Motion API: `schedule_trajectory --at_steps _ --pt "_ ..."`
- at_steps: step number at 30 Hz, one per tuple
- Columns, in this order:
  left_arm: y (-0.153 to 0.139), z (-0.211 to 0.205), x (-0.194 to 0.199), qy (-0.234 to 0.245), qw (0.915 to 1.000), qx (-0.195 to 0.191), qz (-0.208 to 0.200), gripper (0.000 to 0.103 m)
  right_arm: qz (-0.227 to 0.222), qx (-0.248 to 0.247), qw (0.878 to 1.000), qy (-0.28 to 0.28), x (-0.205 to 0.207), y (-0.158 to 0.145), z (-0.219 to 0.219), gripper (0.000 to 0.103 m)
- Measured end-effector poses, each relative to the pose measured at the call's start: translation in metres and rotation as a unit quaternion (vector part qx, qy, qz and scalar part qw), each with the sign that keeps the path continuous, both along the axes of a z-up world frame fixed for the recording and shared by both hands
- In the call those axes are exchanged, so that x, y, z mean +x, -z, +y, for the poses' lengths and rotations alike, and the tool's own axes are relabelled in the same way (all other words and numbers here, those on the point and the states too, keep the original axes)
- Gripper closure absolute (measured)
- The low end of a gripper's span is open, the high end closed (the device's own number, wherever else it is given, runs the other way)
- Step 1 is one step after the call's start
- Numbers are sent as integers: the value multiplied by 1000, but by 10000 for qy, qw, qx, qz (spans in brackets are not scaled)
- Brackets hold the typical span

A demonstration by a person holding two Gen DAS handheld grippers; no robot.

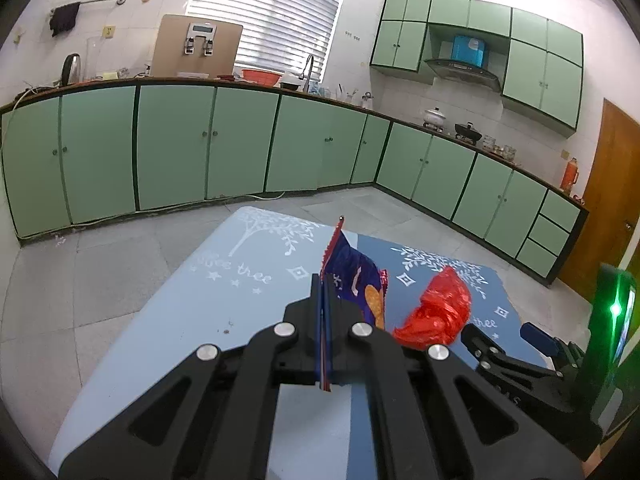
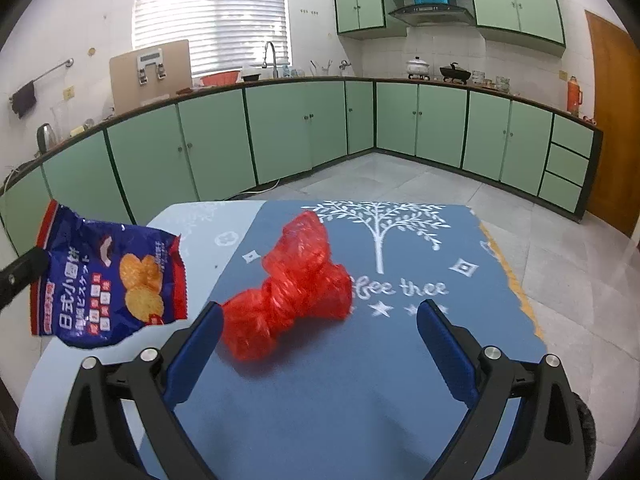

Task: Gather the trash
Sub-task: 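Grasp the blue snack bag with the left tool while the right tool grasps the red bag, then carry the blue bag and red bag over the bin and open both tools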

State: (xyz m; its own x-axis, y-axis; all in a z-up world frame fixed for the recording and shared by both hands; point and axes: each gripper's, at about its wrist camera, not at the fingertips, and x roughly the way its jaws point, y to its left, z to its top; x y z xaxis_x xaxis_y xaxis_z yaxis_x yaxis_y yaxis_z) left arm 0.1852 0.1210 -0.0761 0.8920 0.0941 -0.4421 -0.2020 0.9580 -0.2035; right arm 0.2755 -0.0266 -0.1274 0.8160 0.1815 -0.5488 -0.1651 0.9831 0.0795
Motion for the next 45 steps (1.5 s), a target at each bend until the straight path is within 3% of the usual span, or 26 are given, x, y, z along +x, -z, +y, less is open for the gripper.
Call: schedule_trajectory --at_steps 9,13,17,20,23,34,45 --pt "8 10 20 -55 10000 -24 -2 103 118 -46 9998 125 34 6 16 9" --pt "15 9 27 -28 10000 16 81 103 255 -99 9996 89 45 14 20 15" --pt "26 11 34 23 9997 12 259 103 570 -55 9983 -54 54 23 22 37" --pt "32 10 36 33 9993 -10 362 103 676 -52 9976 -154 56 25 23 72" --pt "31 8 34 39 9993 -24 375 103 687 -90 9973 -239 52 24 22 84" --pt "9 -11 17 239 9995 -139 161 103 399 31 9986 -343 11 -12 -9 88" --pt "-11 -76 2 930 9956 79 6 103 145 87 9999 -7 -40 -51 -68 88"
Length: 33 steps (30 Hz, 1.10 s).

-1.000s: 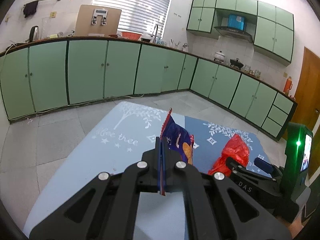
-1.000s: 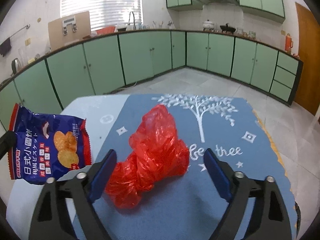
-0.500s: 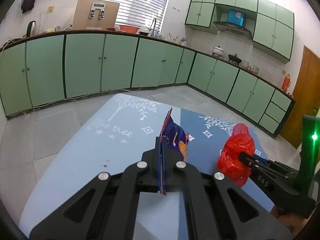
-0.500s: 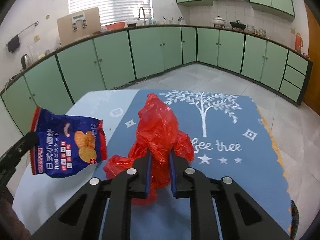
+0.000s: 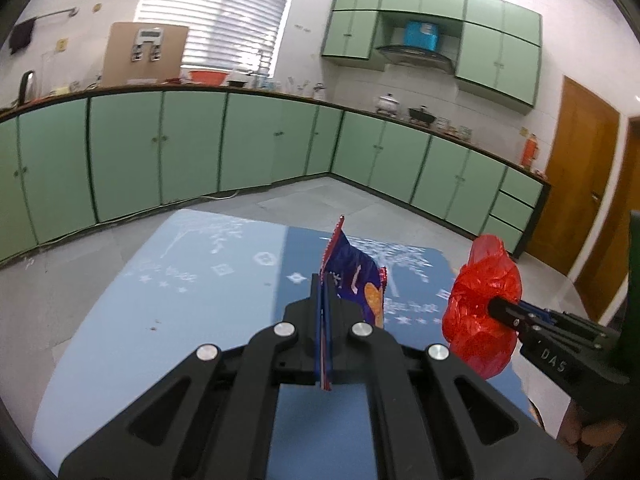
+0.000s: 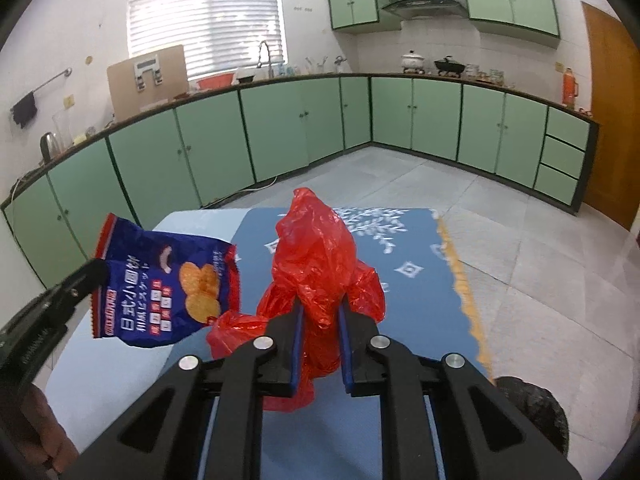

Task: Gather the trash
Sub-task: 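Carry the blue bag and red bag over the bin and open both tools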

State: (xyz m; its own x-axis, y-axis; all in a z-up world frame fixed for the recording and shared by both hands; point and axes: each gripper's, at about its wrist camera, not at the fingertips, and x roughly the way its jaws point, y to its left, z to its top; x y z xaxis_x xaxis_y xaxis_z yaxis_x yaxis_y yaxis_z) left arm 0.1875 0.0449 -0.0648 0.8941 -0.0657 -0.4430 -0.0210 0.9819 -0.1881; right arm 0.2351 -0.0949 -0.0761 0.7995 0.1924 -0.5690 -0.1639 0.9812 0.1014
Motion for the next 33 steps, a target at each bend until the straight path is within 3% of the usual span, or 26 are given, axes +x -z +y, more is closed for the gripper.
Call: schedule_trajectory --at_steps 11,21,33 --pt "3 -96 -7 972 9953 18 30 103 -129 -30 9974 711 -45 -14 -86 88" --pt "15 -211 -11 2081 9780 75 101 103 36 -118 9843 1763 -89 -1 -189 88" --pt "42 -304 -10 2866 9570 275 355 103 320 -144 9639 2639 -133 33 -271 88"
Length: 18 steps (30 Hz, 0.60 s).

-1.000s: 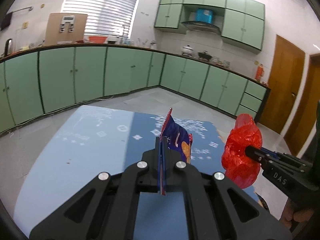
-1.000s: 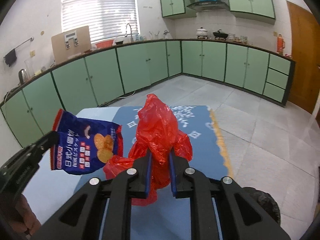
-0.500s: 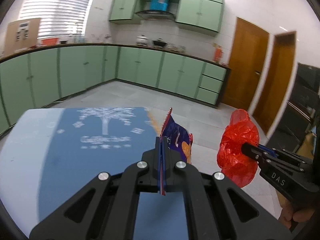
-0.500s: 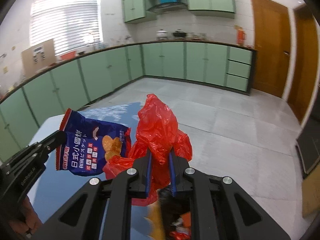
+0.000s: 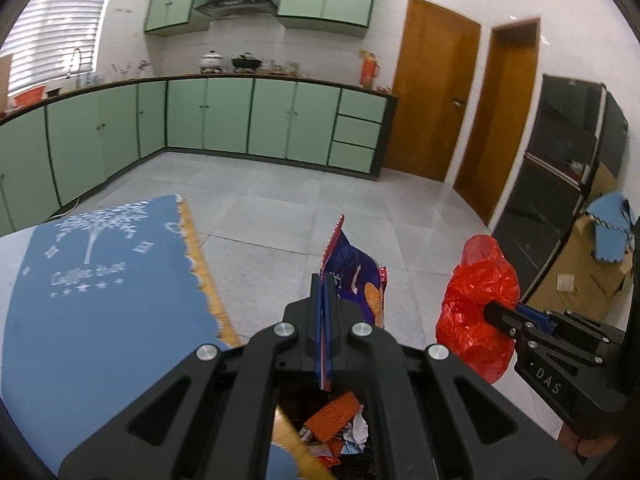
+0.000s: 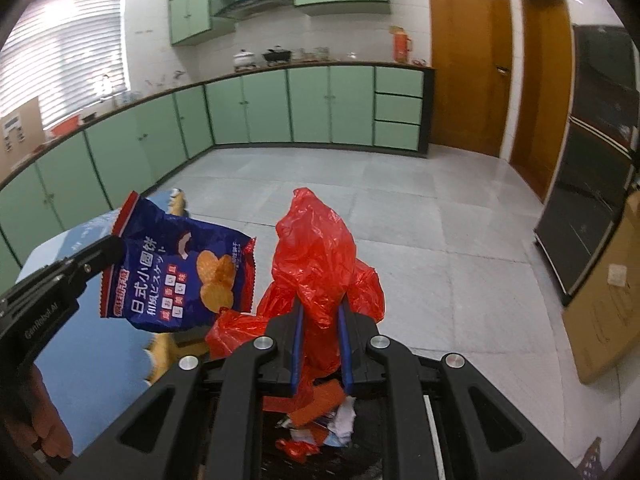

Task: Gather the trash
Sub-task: 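Carry the blue bag and red bag over the bin and open both tools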

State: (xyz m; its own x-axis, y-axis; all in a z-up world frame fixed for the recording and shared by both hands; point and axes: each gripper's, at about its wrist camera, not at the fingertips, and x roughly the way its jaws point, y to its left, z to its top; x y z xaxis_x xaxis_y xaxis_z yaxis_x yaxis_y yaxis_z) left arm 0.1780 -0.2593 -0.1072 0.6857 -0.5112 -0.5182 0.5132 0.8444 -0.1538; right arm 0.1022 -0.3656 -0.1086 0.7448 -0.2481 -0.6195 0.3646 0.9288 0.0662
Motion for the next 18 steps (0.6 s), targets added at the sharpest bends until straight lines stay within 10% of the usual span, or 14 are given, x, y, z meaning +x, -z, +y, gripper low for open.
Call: schedule_trajectory --at_steps 18 --pt "39 -40 5 324 9970 477 513 101 439 212 9981 366 -16 55 -31 80"
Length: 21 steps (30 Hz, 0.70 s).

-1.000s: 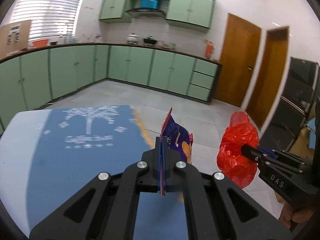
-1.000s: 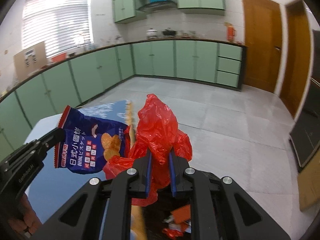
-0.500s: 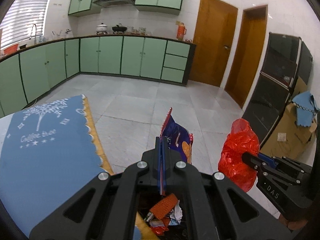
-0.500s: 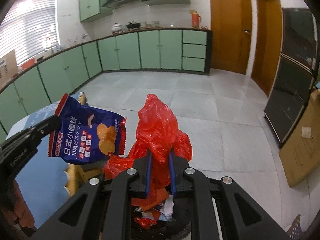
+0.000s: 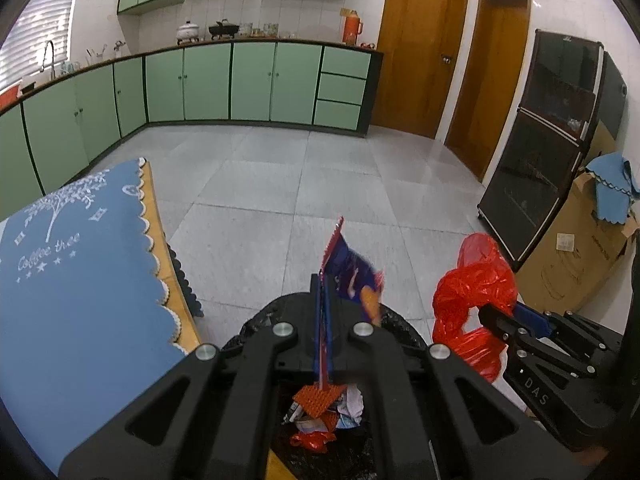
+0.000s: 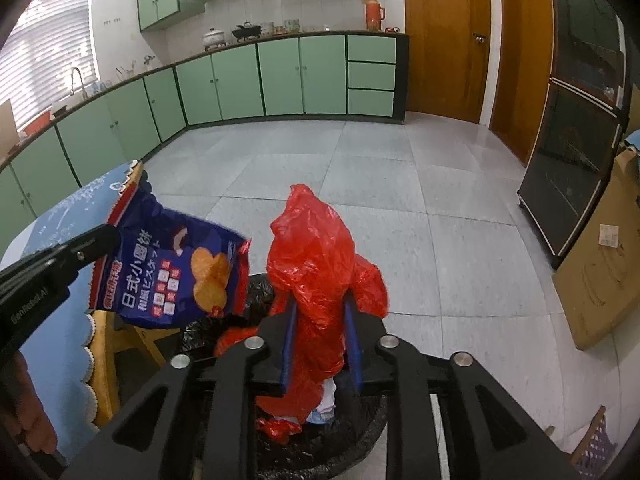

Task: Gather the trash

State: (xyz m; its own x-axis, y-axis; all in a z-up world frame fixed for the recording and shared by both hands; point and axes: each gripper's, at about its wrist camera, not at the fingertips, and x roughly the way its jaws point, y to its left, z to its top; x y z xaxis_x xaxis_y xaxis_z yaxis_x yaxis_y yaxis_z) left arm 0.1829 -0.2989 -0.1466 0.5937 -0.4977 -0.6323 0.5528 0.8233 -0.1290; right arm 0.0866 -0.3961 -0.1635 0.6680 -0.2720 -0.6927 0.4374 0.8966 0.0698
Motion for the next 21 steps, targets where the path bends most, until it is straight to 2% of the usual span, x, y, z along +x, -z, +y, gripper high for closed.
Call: schedule_trajectory --at_steps 2,4,6,8,18,21 --pt "1 0 1 -16 10000 9 43 101 23 26 10000 11 1 2 -1 69" --pt "2 1 2 -15 10000 17 71 100 39 47 10000 26 1 3 0 66" --pt "0 3 2 -17 10000 12 68 96 50 43 10000 32 0 4 0 64" --pt "-2 4 1 -37 10000 -8 50 84 33 24 10000 41 0 4 1 56" --pt "-22 16 -3 -140 9997 -139 -119 69 -81 -73 9999 54 -1 -8 5 39" --pt "-31 23 -5 -185 9995 -158 -214 61 -122 -106 9999 54 -2 -14 8 32"
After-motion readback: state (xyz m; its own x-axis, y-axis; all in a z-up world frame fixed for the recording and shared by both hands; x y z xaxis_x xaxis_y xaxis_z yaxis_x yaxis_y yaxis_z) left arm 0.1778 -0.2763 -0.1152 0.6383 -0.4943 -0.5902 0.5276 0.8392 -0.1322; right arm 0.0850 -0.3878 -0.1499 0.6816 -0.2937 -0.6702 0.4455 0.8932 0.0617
